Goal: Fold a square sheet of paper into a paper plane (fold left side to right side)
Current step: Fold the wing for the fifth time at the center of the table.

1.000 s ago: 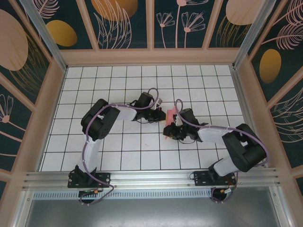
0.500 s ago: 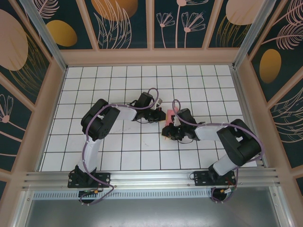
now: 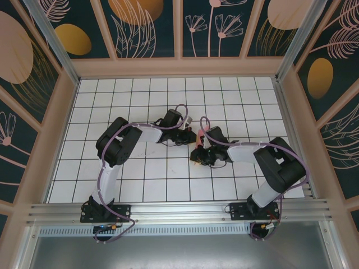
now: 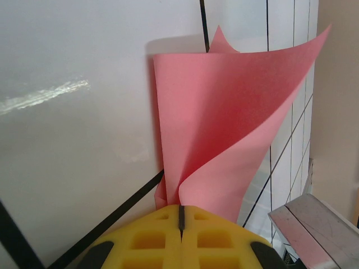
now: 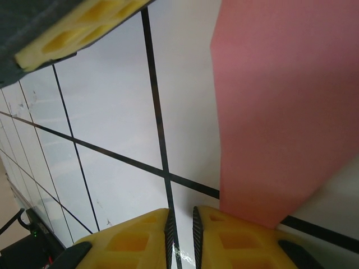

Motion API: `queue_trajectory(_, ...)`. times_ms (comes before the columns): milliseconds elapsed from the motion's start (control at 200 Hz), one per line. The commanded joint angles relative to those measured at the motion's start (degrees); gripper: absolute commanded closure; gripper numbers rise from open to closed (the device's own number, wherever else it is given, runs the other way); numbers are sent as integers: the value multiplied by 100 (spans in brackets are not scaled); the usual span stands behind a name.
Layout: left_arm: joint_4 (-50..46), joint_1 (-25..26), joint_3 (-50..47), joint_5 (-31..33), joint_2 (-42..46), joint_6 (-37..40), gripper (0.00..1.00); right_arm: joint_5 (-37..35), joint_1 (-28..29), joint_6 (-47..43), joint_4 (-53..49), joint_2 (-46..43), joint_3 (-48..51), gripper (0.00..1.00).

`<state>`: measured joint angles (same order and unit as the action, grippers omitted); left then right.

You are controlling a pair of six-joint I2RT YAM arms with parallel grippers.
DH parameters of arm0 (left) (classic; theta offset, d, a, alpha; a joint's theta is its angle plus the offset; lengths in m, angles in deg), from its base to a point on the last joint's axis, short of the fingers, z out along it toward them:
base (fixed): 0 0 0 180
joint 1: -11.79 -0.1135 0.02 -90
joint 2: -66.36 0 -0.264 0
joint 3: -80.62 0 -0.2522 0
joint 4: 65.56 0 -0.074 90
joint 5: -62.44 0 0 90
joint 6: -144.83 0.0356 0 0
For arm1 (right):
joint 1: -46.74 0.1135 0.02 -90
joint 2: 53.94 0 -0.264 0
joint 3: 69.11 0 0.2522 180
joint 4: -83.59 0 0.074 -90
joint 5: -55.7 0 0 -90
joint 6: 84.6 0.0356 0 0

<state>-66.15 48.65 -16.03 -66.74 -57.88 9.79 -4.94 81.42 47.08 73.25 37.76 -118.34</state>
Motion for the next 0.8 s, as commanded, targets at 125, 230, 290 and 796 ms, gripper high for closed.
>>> queue_trajectory(125, -350, -164, -41, 1244, -583, 301, 100, -20, -204, -296, -127, -733, -103, 75)
queue_trajectory(230, -342, -166, -50, 1238, -579, 294, 100, 277, -612, -344, 38, -1032, -136, 74)
queue_trajectory(290, -337, -167, -53, 1242, -584, 294, 100, 342, -891, -413, 57, -1062, -211, 75)
queue_trajectory(796, -359, -177, -89, 1334, -580, 276, 100, -199, -1296, -898, -138, 465, -1332, 77)
